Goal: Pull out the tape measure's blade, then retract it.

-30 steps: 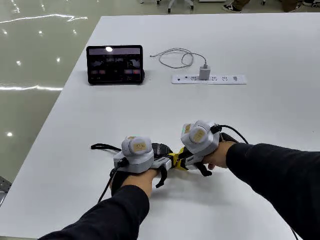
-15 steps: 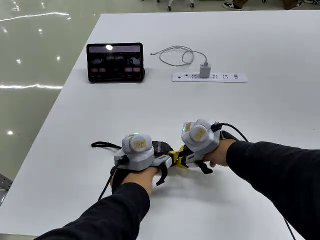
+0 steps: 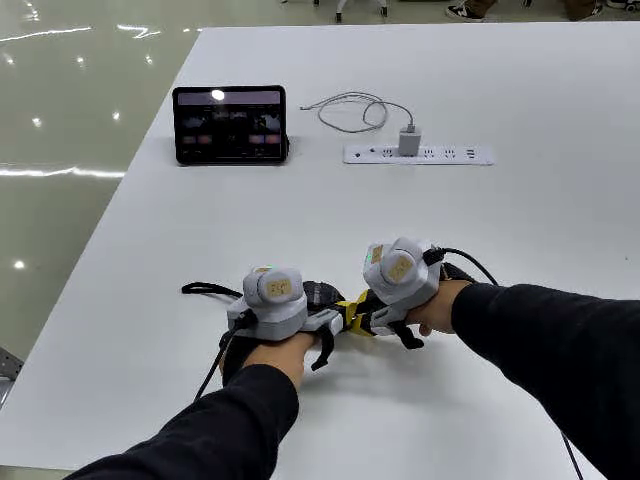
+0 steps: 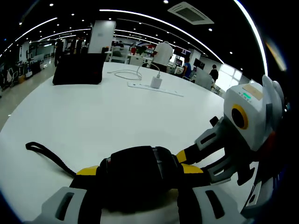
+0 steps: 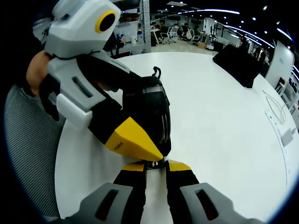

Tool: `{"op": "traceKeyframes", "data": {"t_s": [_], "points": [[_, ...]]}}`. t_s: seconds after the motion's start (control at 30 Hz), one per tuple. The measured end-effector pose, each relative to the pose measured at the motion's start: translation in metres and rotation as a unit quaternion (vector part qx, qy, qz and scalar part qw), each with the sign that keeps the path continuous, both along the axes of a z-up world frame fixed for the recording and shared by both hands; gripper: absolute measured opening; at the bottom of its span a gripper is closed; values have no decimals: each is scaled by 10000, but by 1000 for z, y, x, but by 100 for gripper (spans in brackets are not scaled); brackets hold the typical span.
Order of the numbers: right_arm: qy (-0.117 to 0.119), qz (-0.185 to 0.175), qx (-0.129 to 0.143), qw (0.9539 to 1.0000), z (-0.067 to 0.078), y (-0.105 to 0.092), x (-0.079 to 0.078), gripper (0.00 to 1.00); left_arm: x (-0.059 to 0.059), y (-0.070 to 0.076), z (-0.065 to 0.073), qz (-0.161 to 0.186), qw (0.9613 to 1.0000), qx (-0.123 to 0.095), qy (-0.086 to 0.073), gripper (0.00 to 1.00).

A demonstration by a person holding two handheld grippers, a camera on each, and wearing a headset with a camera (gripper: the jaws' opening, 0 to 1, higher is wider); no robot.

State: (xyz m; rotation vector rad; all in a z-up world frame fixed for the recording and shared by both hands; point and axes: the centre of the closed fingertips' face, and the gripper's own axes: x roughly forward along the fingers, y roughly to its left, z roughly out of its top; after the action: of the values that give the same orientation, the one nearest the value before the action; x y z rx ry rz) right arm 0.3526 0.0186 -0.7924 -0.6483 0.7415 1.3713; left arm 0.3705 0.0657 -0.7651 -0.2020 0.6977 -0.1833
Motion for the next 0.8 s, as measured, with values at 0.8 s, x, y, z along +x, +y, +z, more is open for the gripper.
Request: {"op": "traceKeyframes", "data": {"t_s": [0.8], "points": [[-90, 110, -64, 9999, -2, 1, -1, 12, 0, 1, 1, 15, 10000, 56, -35, 63]]}}
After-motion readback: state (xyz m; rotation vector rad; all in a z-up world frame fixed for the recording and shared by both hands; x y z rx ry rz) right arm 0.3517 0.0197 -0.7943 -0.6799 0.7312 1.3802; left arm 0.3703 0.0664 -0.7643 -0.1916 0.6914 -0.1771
